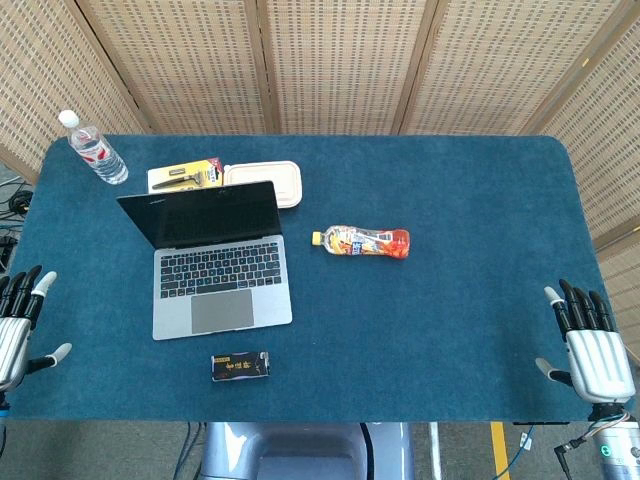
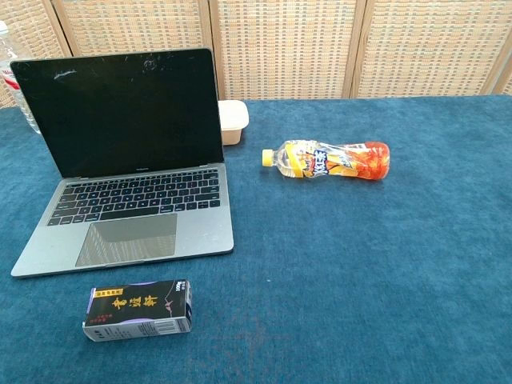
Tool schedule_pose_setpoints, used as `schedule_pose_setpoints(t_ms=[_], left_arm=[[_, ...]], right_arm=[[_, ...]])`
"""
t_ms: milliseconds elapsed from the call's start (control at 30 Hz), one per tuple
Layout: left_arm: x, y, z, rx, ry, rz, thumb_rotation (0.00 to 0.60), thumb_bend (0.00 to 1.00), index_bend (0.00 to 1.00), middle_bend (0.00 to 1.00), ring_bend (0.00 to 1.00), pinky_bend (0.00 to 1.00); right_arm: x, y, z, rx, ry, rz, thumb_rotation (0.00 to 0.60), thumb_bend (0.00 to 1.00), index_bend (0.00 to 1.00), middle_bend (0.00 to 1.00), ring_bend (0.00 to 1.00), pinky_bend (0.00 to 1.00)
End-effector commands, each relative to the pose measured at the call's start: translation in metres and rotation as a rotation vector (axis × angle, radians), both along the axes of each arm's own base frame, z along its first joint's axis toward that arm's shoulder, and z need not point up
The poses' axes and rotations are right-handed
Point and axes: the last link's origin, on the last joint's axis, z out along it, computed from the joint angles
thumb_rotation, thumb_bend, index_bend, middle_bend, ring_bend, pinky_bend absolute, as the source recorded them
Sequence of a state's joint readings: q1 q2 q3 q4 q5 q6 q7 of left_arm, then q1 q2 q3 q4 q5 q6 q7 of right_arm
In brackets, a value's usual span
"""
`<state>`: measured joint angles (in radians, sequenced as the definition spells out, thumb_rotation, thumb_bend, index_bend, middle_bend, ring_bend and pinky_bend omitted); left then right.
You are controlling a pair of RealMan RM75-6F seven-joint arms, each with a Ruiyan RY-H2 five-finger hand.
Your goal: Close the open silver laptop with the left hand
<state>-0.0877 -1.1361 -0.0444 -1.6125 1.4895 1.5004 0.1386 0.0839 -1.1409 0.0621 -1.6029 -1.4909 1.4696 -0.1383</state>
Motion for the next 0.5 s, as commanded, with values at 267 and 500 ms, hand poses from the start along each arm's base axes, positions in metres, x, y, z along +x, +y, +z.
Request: schedule_pose_setpoints(t_ms=[267, 500], left_arm=[[0.0008, -0.0004, -0.0009, -0.003, 0.001, -0.003, 0.6, 0.01, 0.0, 0.0, 0.0, 0.0], [0.0013, -0.0001, -0.0004, -0.001, -0.003, -0.006, 0.6, 0.01, 0.0, 0.0, 0.0, 0.0]], right_arm=[[-0.0002, -0.0001, -0.0004, 0.003, 0.0, 0.0, 0.6, 0.0, 0.0, 0.0, 0.0, 0.0], [0.0008, 0.0001, -0.0009, 0.004, -0.001, 0.003, 0.6, 0.0, 0.0, 0.0, 0.0, 0.0]])
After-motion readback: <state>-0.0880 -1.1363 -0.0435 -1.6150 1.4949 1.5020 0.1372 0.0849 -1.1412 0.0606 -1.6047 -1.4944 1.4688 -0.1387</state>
